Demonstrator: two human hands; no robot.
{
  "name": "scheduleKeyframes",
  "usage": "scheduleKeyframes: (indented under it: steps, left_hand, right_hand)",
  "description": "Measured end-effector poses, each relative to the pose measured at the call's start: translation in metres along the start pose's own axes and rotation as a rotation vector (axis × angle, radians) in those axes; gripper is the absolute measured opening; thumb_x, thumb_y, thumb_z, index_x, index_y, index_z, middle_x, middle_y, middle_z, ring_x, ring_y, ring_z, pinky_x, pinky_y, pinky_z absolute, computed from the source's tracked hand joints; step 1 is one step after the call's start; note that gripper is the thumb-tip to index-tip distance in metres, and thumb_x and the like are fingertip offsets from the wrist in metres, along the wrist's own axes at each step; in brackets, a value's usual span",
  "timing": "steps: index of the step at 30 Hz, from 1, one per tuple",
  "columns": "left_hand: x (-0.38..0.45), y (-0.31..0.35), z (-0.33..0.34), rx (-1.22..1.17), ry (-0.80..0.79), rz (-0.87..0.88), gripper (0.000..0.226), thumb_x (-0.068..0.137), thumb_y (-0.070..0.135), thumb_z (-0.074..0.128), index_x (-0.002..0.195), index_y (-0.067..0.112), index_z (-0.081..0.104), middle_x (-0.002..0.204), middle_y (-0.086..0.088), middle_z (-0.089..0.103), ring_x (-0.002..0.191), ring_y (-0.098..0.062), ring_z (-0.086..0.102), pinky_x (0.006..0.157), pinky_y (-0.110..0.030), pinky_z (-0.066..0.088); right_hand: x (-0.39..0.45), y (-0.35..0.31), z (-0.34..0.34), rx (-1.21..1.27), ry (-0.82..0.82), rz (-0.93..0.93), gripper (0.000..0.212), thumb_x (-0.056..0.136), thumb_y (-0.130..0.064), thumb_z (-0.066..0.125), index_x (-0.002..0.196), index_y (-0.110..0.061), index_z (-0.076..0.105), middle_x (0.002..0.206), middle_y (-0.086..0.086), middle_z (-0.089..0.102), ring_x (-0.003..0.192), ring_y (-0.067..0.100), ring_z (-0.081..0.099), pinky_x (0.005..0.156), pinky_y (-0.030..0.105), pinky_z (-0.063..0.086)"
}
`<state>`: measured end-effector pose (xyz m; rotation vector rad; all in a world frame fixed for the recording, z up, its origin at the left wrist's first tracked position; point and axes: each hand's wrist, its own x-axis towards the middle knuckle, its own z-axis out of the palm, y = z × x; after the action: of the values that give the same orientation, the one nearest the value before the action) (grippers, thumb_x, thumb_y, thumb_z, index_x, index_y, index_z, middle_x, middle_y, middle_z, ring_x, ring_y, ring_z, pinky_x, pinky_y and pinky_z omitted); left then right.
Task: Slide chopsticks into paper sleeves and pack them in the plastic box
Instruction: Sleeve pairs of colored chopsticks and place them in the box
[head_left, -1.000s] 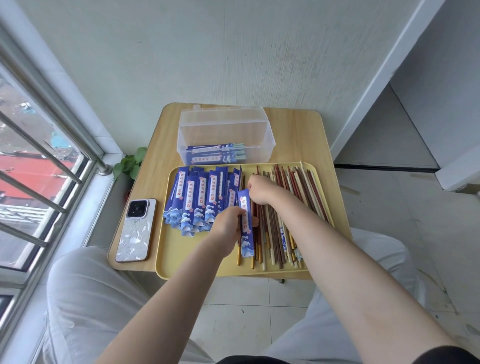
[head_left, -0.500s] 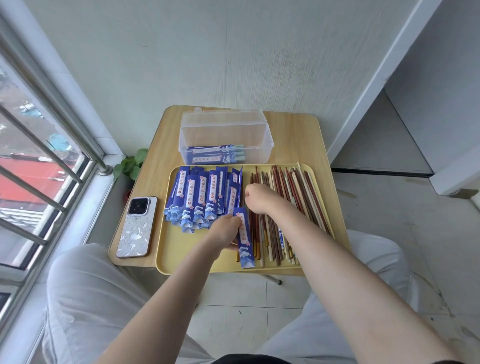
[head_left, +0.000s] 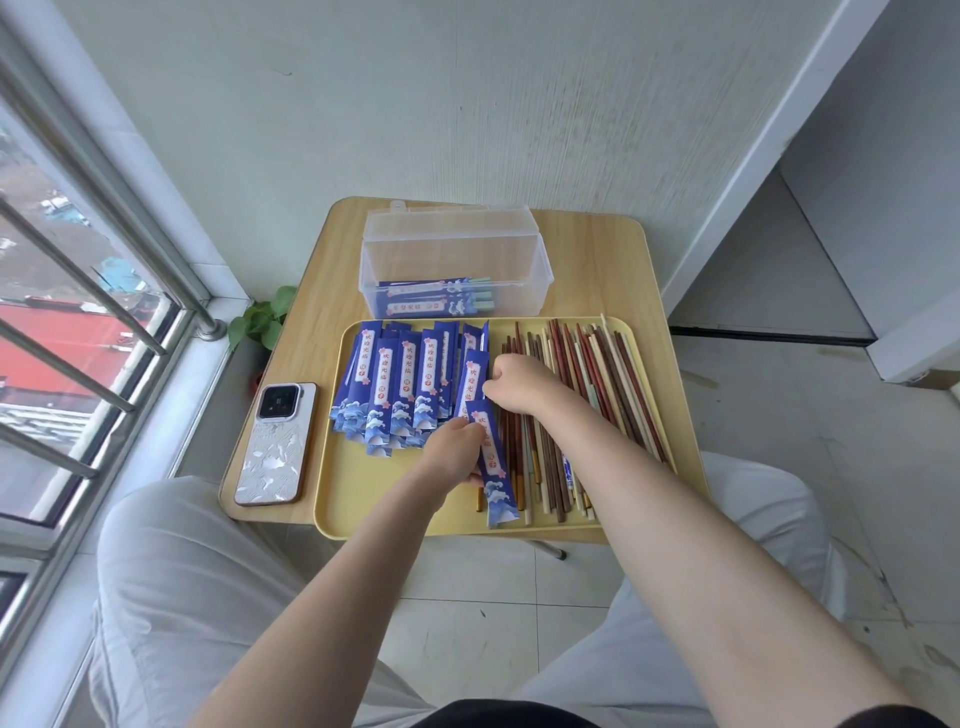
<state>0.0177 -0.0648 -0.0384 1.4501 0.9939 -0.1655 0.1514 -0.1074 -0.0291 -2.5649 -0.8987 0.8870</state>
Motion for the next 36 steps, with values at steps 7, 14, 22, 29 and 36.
scheduleKeyframes:
  steps: [7,14,22,29,36]
  left_hand:
    - [0.005,0.0,-0.001,0.002,-0.003,-0.021,0.018,0.102,0.018,0.038,0.092,0.012,0.052,0.093,-0.012,0.06,0.086,-0.026,0.064,0.071,-0.034,0.052]
    - [-0.001,0.004,-0.007,-0.025,0.004,0.035,0.015,0.102,0.018,0.043,0.095,0.013,0.056,0.089,-0.009,0.067,0.077,-0.022,0.068,0.073,-0.038,0.059]
    - [0.004,0.016,-0.02,0.115,0.189,0.364,0.021,0.097,0.017,0.049,0.076,0.013,0.046,0.074,-0.012,0.052,0.069,-0.019,0.049,0.062,-0.032,0.038]
    - [0.013,0.007,-0.021,0.204,0.118,0.306,0.014,0.1,0.018,0.047,0.087,0.011,0.048,0.085,-0.007,0.055,0.077,-0.021,0.05,0.069,-0.034,0.041]
    - [0.016,0.004,-0.023,0.222,0.143,0.288,0.015,0.101,0.02,0.045,0.092,0.009,0.05,0.085,-0.006,0.055,0.075,-0.019,0.048,0.066,-0.033,0.037]
  right_hand:
    - [-0.009,0.001,-0.002,0.034,0.058,-0.007,0.013,0.098,-0.018,0.052,0.087,-0.013,0.053,0.077,-0.002,0.051,0.066,0.015,0.048,0.057,0.028,0.037]
    - [-0.014,0.005,-0.006,0.089,0.157,0.008,0.013,0.096,-0.01,0.051,0.091,-0.008,0.062,0.091,0.004,0.062,0.081,0.021,0.06,0.069,0.033,0.049]
    - [-0.03,-0.005,0.008,-0.184,-0.144,0.116,0.021,0.095,-0.023,0.063,0.078,-0.011,0.059,0.068,0.003,0.062,0.057,0.019,0.06,0.05,0.026,0.043]
    - [-0.039,-0.01,0.025,-0.242,-0.012,0.096,0.015,0.095,-0.011,0.057,0.11,-0.01,0.056,0.091,0.005,0.055,0.081,0.025,0.057,0.064,0.032,0.046]
    - [-0.043,-0.008,0.029,-0.235,0.02,0.103,0.008,0.096,-0.011,0.058,0.103,-0.01,0.058,0.092,0.005,0.055,0.082,0.025,0.058,0.066,0.032,0.047]
